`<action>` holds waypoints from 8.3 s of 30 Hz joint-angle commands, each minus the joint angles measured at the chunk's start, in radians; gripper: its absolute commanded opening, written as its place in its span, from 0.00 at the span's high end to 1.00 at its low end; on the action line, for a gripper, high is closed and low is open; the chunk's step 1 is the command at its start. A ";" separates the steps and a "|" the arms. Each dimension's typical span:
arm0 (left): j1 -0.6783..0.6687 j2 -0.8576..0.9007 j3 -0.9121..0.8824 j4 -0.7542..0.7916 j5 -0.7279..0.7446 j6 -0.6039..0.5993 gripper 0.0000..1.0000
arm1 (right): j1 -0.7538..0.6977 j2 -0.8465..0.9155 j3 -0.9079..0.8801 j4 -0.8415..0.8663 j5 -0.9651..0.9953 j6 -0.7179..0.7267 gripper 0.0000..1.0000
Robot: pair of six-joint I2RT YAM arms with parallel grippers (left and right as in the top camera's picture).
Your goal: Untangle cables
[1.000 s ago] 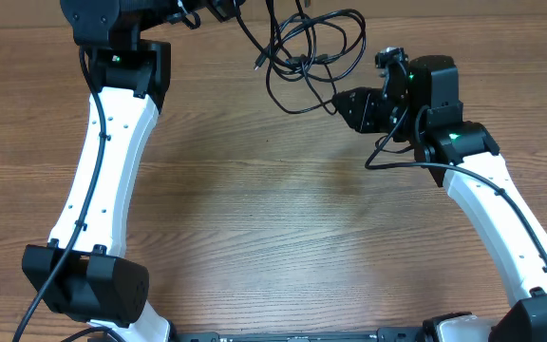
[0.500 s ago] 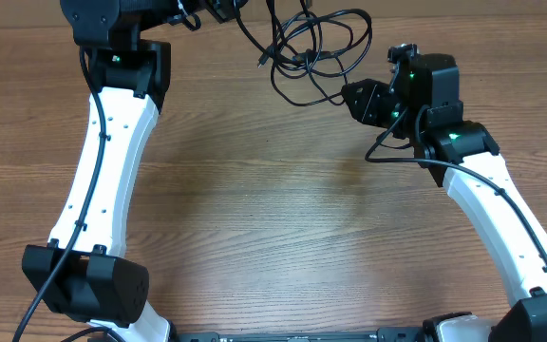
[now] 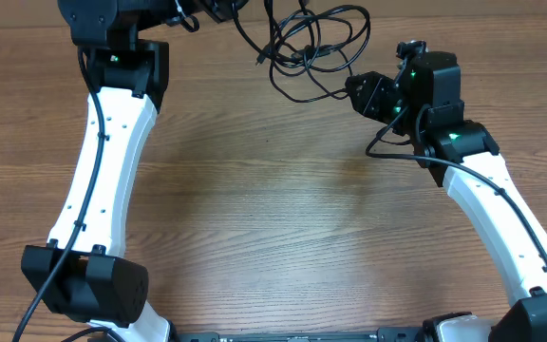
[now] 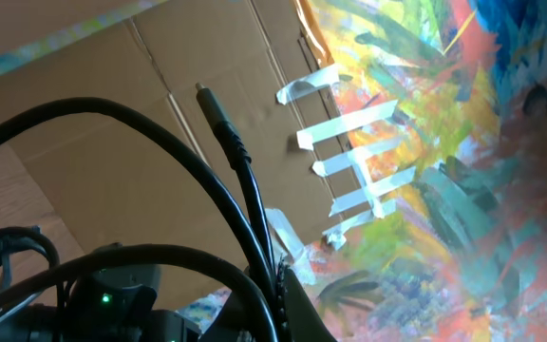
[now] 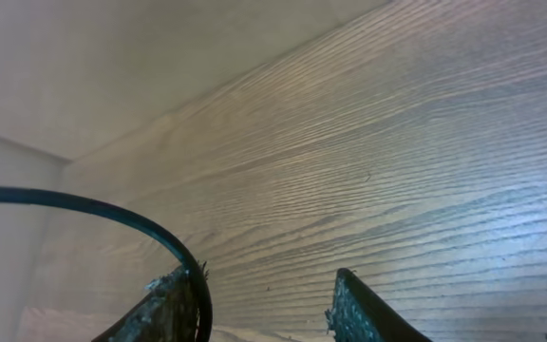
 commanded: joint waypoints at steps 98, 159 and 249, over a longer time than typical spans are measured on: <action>0.235 -0.027 0.015 -0.143 0.035 0.446 0.96 | -0.008 0.014 0.004 -0.132 -0.129 0.178 0.54; 0.117 -0.011 0.015 -0.330 0.218 0.996 0.96 | 0.153 0.012 0.005 0.103 -0.602 -0.150 0.54; -0.127 -0.009 0.015 -1.191 -0.657 0.935 0.96 | 0.312 -0.047 0.005 0.126 -0.217 -0.532 0.96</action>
